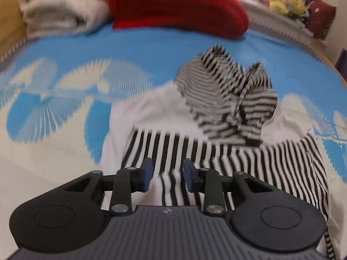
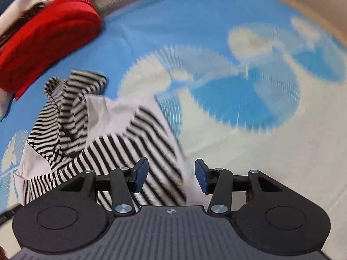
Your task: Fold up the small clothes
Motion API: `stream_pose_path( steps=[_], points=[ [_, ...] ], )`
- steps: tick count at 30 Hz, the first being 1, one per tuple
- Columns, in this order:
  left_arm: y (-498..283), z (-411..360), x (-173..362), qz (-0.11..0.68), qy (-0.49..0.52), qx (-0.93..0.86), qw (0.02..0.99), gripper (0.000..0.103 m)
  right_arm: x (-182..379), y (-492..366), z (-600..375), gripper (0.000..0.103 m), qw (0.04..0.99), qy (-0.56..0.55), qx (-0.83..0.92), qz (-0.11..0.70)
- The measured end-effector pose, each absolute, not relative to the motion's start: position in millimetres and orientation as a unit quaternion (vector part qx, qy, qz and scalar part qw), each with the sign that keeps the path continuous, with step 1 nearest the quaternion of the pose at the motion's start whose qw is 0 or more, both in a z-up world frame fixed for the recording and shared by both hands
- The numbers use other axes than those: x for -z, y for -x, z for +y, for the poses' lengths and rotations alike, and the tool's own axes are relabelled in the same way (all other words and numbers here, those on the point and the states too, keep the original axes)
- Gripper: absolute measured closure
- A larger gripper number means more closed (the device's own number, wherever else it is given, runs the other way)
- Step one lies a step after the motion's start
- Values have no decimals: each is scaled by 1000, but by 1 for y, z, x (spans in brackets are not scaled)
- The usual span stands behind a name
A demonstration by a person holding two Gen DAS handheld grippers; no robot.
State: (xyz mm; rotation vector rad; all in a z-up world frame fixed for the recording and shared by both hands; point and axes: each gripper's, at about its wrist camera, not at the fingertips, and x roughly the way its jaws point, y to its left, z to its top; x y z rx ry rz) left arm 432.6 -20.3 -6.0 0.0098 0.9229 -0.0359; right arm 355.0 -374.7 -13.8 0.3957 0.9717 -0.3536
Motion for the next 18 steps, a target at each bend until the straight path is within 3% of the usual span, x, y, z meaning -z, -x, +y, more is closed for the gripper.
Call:
stream_pose_path(
  steps=[5, 11, 15, 18],
  points=[
    [-435, -32, -10, 401, -12, 22, 916, 63, -5, -352, -377, 53, 877, -126, 160, 434],
    [-432, -46, -17, 377, -28, 33, 925, 63, -8, -347, -389, 53, 876, -133, 147, 439],
    [-434, -52, -18, 374, -35, 36, 926, 86, -9, -345, -396, 53, 874, -127, 141, 447],
    [-438, -59, -20, 367, -46, 32, 929, 90, -6, -344, -406, 53, 869, -132, 133, 458]
  ],
)
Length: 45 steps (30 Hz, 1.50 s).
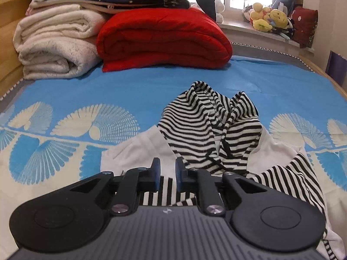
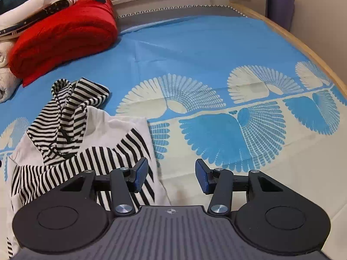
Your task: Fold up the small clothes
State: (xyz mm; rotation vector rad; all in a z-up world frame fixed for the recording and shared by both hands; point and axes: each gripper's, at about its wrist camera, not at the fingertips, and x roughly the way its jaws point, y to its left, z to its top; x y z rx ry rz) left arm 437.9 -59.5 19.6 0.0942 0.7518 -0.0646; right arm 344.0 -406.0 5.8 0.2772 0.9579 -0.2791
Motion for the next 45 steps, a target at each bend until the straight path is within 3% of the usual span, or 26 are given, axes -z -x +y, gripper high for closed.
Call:
stream_pose_path(
  steps=[6, 13, 20, 21, 25, 27, 28, 29, 30, 31, 32, 33, 39, 45],
  points=[
    [-483, -70, -26, 375, -21, 33, 926, 91, -2, -343, -422, 52, 866, -121, 140, 466],
    [-615, -104, -23, 392, 14, 50, 918, 91, -3, -349, -422, 51, 866, -135, 134, 463],
    [-748, -134, 14, 422, 31, 33, 905, 89, 5, -358, -412, 51, 862, -130, 127, 473],
    [-761, -134, 21, 428, 38, 29, 903, 86, 8, -360, -411, 51, 861, -128, 126, 476],
    [-801, -136, 52, 454, 46, 6, 890, 49, 16, -362, -413, 50, 857, -121, 123, 485],
    [-815, -140, 71, 485, 31, 3, 874, 38, 17, -363, -416, 50, 857, -118, 128, 486],
    [-819, -142, 81, 504, 17, 3, 863, 38, 17, -363, -418, 50, 857, -117, 131, 485],
    [-822, -146, 90, 520, -7, -2, 854, 38, 19, -364, -420, 50, 855, -118, 135, 486],
    [-821, -147, 93, 518, -22, -4, 855, 47, 19, -365, -422, 50, 854, -120, 138, 487],
    [-819, -147, 95, 512, -30, 2, 858, 76, 20, -366, -423, 50, 853, -124, 140, 487],
    [-817, -147, 95, 515, -32, 18, 856, 90, 20, -367, -423, 50, 853, -127, 139, 487],
    [-813, -146, 92, 511, -34, 25, 859, 96, 19, -367, -422, 50, 853, -129, 137, 486],
    [-745, -125, 31, 431, -27, 94, 897, 98, 3, -369, -414, 50, 863, -135, 119, 472],
    [-587, -91, -28, 365, -28, 195, 910, 99, -15, -359, -408, 50, 871, -151, 101, 456]
  ],
)
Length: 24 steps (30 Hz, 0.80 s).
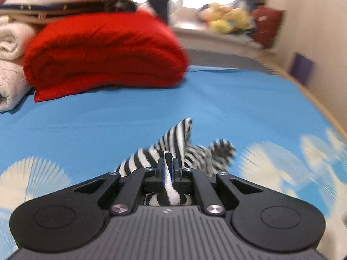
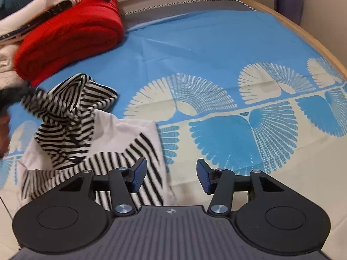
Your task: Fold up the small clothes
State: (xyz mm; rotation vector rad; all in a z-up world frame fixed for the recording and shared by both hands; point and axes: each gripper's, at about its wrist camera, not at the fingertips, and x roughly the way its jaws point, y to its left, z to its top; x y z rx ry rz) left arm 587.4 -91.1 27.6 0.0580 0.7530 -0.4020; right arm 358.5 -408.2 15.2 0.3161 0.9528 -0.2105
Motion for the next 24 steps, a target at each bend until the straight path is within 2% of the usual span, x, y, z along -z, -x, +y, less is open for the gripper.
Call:
stream_pose_path(
  steps=[4, 7, 10, 16, 17, 18, 19, 21, 24],
  points=[
    [-468, -60, -38, 381, 2, 211, 900, 99, -21, -351, -407, 50, 874, -156, 102, 449],
    [-392, -39, -22, 452, -15, 187, 872, 97, -24, -347, -408, 50, 873, -172, 109, 444],
    [-364, -25, -12, 510, -19, 155, 846, 95, -27, -345, -406, 50, 872, -187, 110, 439],
    [-404, -8, -19, 496, 61, 84, 862, 81, -25, -342, -398, 51, 870, -209, 96, 436],
    [-410, -8, -15, 503, 84, 74, 857, 81, -23, -342, -397, 55, 868, -220, 90, 436],
    [-419, -7, -7, 512, 110, 66, 849, 81, -20, -344, -395, 65, 866, -231, 83, 437],
    [-425, -5, 5, 527, 132, 55, 838, 80, -15, -347, -394, 69, 860, -248, 73, 439],
    [-431, 1, 21, 566, 160, 25, 808, 77, -6, -352, -391, 71, 847, -281, 58, 447],
    [-431, 13, 41, 599, 209, 12, 773, 58, 11, -363, -381, 69, 821, -326, 44, 467]
  ],
)
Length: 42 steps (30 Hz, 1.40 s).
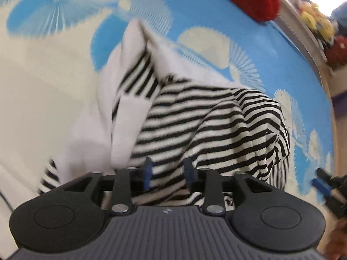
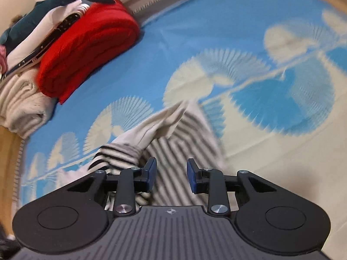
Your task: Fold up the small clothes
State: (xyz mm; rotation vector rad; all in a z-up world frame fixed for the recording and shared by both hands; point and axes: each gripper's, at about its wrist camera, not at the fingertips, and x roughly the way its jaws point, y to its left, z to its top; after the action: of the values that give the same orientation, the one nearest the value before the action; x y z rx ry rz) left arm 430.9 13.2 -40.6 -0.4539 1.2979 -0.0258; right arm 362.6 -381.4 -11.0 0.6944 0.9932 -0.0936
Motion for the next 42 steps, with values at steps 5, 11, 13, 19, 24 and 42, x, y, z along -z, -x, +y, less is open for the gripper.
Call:
stream_pose_path(
  steps=[5, 11, 13, 19, 24, 42],
  points=[
    [-435, 8, 57, 618, 194, 34, 761, 58, 31, -382, -355, 57, 802, -338, 26, 493],
    [-429, -7, 63, 617, 144, 55, 772, 61, 51, -401, -334, 57, 790, -345, 26, 505],
    [-428, -8, 61, 611, 137, 59, 777, 93, 57, -405, -328, 57, 787, -347, 25, 510],
    [-431, -5, 39, 564, 118, 78, 814, 102, 62, -411, -316, 99, 791, -354, 8, 499],
    [-434, 17, -3, 461, 196, 120, 857, 102, 1, -393, -338, 100, 844, -369, 7, 390],
    [-421, 24, 18, 562, 111, 201, 795, 84, 32, -336, -366, 75, 803, -278, 40, 525]
  ],
)
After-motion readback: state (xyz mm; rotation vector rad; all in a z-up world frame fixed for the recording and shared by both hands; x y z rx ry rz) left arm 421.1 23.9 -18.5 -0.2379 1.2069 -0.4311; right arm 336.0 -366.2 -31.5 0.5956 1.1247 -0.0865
